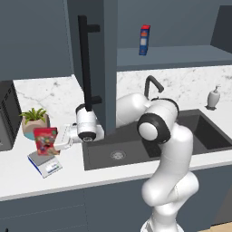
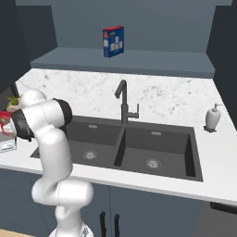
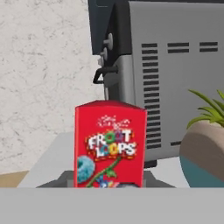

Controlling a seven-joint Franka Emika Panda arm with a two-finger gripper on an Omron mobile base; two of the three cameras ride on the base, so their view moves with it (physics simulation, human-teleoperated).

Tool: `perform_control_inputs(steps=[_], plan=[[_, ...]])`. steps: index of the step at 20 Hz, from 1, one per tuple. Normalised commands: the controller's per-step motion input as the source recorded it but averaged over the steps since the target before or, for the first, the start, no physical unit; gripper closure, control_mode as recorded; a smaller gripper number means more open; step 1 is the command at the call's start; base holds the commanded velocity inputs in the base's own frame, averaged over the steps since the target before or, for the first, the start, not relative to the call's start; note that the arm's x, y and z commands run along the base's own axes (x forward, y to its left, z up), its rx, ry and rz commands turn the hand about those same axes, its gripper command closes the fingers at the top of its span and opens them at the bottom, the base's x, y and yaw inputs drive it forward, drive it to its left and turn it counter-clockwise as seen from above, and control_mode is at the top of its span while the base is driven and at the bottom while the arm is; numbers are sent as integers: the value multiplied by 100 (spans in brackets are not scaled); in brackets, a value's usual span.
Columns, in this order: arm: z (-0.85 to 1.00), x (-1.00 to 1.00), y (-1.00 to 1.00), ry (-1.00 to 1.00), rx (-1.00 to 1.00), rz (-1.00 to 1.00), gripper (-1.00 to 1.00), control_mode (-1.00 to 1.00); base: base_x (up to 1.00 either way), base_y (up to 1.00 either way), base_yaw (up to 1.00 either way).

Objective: Pick the cereal and place it on the digital scale for weighing, and close the cabinet.

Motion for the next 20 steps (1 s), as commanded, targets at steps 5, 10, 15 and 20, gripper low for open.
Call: perform_control_inputs(steps=[5, 10, 15, 20], plan=[[-1, 10, 17, 0, 0, 0, 100, -100, 0, 0, 0], [-11, 0, 18, 0, 0, 0, 100, -100, 0, 0, 0], [-29, 0, 17, 0, 0, 0, 100, -100, 0, 0, 0], [-6, -41, 16, -1, 0, 0, 100, -100, 0, 0, 0]])
